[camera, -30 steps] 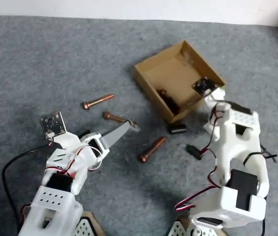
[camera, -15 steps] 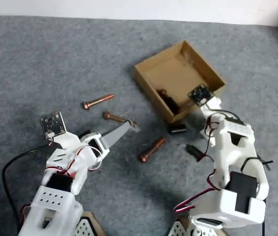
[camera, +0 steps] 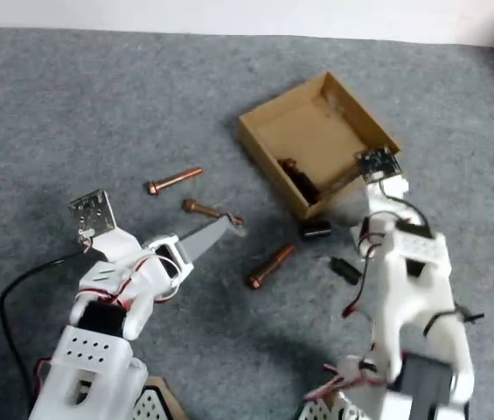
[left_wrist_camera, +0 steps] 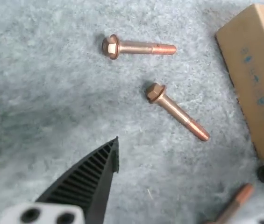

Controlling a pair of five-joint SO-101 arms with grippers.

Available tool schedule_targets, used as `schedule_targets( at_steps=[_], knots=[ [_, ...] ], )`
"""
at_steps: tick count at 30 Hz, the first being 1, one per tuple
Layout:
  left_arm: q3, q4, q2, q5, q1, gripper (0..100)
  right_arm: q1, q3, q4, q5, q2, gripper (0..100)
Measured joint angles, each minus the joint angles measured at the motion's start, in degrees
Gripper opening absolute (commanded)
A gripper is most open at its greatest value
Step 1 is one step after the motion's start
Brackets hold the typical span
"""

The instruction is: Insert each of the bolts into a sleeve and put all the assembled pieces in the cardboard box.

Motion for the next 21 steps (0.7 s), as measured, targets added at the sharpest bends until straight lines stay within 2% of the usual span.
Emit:
schedule_targets(
  at_steps=[7,10,13,18,21],
  knots=[
    [-3.3,0.4,0.0,2.5,-0.1,53,-9.2,8.2,5.7,-13.0,-20.2,0.6],
    [-3.3,0.4,0.0,3.6,-0.1,53,-12.2,9.3,7.4,-15.0,-26.8,0.6],
    [-3.3,0.4,0.0,7.7,-0.1,53,-14.6,9.3,9.7,-16.5,-29.8,0.6],
    [-3.3,-2.7,0.0,9.3,-0.1,53,-14.9,11.3,10.4,-18.5,-30.3,0.6],
    [-3.3,-4.0,0.0,10.6,-0.1,53,-14.9,15.3,7.3,-18.5,-30.3,0.6]
  ],
)
